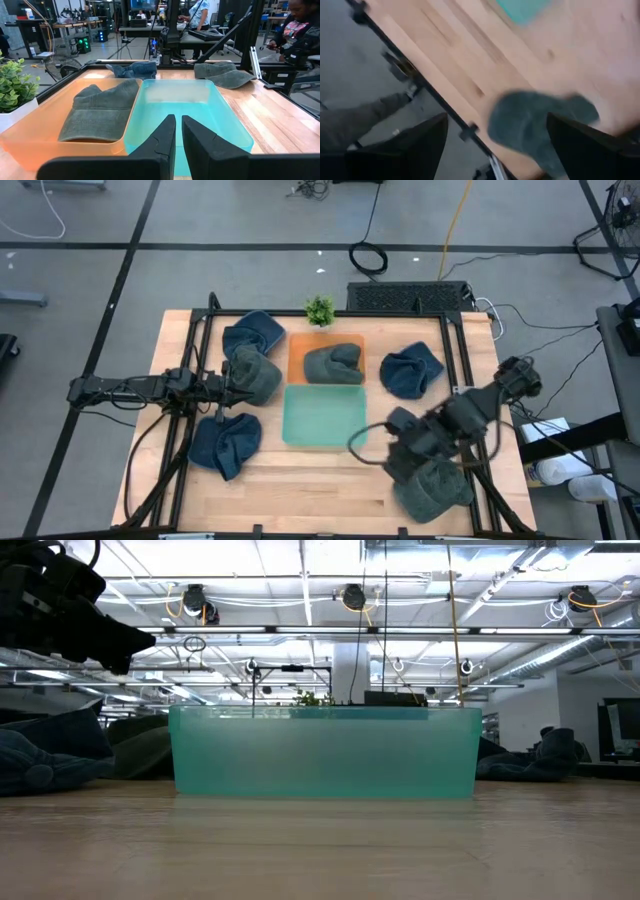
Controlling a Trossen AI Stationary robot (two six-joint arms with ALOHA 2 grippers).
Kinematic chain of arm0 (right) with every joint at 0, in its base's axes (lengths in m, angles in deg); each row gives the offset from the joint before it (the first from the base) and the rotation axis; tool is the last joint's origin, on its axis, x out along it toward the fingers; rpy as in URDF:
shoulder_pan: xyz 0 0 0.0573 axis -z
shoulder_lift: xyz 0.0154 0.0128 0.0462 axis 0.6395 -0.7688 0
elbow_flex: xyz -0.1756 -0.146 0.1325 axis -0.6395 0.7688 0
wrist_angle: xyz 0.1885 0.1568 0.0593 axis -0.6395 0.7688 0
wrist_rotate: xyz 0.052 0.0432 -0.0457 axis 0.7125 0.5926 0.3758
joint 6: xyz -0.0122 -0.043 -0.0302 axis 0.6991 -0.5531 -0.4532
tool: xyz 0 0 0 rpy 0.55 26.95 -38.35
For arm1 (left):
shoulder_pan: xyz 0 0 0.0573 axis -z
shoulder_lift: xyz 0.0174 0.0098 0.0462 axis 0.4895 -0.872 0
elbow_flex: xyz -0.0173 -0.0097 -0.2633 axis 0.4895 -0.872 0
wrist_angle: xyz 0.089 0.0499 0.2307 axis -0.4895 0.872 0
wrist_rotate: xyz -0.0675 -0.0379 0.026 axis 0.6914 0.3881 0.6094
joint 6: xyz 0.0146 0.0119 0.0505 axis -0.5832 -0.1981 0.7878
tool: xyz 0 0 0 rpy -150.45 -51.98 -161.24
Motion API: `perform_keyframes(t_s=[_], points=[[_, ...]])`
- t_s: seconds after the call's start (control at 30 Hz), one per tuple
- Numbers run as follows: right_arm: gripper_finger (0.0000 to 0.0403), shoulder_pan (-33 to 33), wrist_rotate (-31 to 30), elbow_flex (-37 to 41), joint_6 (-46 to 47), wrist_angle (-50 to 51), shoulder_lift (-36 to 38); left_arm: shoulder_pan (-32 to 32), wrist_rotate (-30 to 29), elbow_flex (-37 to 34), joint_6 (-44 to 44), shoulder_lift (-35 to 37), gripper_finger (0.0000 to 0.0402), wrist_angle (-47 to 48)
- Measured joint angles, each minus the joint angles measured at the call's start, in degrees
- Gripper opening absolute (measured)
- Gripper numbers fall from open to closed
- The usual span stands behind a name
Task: Pick & Place hat
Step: Put the right gray cap into the orange bin
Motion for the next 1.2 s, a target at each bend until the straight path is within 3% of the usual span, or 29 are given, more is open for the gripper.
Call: perform_keyframes(t_s=[0.27, 0.53, 0.83, 1.07, 1.2], points=[[0.0325, -8.27, 8.16, 16.79, 11.88, -0.18, 9.47, 0.00, -0.02, 0.01, 0.00, -0.02, 0.0037, 0.02], [0.0325, -17.21, 8.31, 26.58, 21.39, -3.22, 13.80, 0.00, 0.00, 0.02, 0.00, -0.02, 0.0037, 0.00], [0.0325, -23.21, 5.00, 30.77, 26.75, -7.99, 14.11, 0.00, -0.02, 0.02, 0.00, 0.00, 0.0037, 0.00], [0.0325, -24.06, 4.72, 31.15, 27.86, -9.04, 14.11, 0.01, -0.02, 0.01, 0.01, 0.00, 0.0037, 0.00], [0.0325, -24.06, 1.37, 31.15, 26.64, -9.31, 13.23, 0.00, -0.02, 0.01, 0.02, -0.01, 0.0037, 0.00]])
